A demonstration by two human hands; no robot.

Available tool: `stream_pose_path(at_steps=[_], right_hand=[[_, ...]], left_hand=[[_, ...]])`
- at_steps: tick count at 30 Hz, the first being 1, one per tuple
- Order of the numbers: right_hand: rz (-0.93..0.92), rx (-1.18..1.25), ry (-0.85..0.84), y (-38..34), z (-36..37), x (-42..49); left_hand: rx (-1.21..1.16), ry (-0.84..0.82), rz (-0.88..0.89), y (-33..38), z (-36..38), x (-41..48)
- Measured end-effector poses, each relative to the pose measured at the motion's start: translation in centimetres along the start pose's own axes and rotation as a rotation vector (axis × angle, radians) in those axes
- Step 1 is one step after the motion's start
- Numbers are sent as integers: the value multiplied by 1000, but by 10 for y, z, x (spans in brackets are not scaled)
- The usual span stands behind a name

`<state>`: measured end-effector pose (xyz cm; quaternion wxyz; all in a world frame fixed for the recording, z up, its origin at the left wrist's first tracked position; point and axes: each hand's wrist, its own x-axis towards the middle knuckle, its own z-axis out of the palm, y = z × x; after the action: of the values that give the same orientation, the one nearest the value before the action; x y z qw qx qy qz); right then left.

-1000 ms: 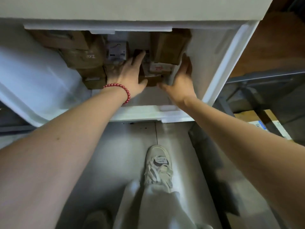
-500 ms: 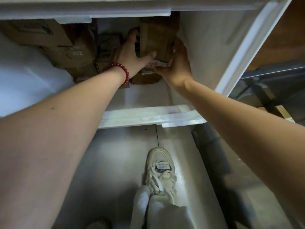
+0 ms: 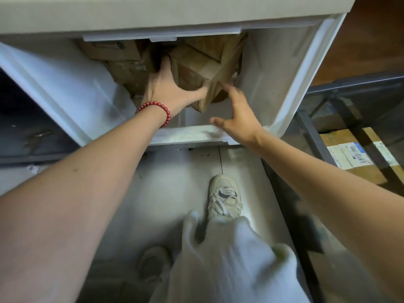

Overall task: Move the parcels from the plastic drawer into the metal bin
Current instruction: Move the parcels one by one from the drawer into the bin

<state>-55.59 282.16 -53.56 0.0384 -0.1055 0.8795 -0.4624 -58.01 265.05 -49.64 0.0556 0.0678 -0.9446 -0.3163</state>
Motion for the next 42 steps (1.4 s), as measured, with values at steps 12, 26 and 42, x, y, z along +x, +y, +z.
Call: stream_pose_path(at_steps=[12, 26, 42], right_hand=[[144, 39, -4, -23, -38, -64], [182, 146, 3, -46, -45, -102], [379, 655, 155, -40, -9, -166]], left_hand=[[123, -24, -5, -6, -72, -76], [-81, -95, 8, -10, -129, -149], [-366, -140, -46, -10, -100, -176]])
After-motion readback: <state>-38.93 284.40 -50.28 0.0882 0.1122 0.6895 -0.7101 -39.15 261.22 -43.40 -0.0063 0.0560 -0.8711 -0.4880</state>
